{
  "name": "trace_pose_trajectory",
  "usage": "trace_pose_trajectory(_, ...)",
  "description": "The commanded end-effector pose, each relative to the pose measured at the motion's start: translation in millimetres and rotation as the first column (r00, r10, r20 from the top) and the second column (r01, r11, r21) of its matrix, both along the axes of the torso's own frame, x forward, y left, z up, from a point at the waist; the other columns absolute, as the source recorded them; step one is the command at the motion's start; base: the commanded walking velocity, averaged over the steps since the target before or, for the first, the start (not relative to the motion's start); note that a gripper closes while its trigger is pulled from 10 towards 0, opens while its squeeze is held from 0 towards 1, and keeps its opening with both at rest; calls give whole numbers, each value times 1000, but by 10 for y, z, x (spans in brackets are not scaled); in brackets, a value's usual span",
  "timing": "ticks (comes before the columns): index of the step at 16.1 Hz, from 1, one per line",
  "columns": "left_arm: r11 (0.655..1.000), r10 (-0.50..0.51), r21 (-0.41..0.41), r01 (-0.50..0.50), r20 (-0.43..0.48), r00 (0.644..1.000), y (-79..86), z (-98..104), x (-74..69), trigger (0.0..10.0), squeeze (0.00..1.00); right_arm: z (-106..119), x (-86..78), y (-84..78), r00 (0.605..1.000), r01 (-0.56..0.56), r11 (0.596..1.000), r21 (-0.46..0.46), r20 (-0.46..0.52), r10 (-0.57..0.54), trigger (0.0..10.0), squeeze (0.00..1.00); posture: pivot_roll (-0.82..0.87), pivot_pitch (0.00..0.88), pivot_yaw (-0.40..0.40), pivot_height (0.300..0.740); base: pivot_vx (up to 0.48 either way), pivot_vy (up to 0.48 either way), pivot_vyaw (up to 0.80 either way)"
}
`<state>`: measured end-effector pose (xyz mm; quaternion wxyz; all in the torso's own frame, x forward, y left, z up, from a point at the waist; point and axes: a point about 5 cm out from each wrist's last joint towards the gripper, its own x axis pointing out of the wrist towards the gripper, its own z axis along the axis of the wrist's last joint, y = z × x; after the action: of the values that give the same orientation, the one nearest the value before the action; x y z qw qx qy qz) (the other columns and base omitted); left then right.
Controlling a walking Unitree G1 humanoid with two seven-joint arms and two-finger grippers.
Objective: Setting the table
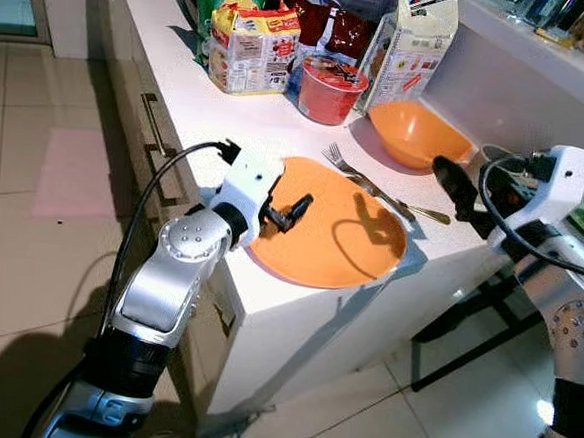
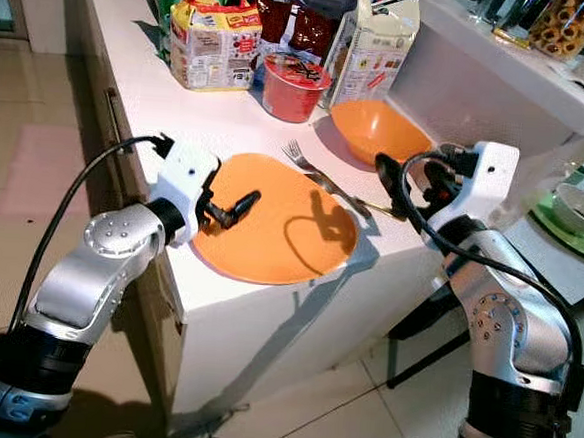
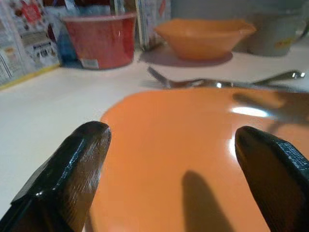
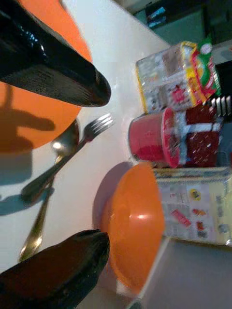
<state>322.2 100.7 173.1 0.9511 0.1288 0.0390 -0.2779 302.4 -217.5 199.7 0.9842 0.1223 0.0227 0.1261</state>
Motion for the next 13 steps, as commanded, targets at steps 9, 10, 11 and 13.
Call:
trace_pose_trajectory(9, 991, -7, 135, 13, -49, 999, 45, -224, 79, 10000, 0, -330, -77, -23, 981, -68, 998, -1, -183, 67, 10000, 0, -13, 0, -138, 740, 0, 0, 0)
trace_pose_trajectory(10, 989, -23, 144, 30, -55, 998, 33, -246, 74, 10000, 0, -374, -89, 1, 977, -75, 997, 7, -198, 75, 10000, 0, -14, 0, -129, 740, 0, 0, 0)
trace_pose_trajectory(11, 989, -29, 146, 37, -57, 998, 19, -256, 78, 10000, 0, -394, -97, 11, 975, -78, 997, 17, -205, 80, 10000, 0, -13, 0, -127, 740, 0, 0, 0)
trace_pose_trajectory(13, 989, -40, 139, 49, -62, 997, -4, -271, 81, 10000, 0, -393, -117, 23, 974, -75, 992, 102, -206, 95, 10000, 1000, -16, 0, -116, 740, 0, 0, 0)
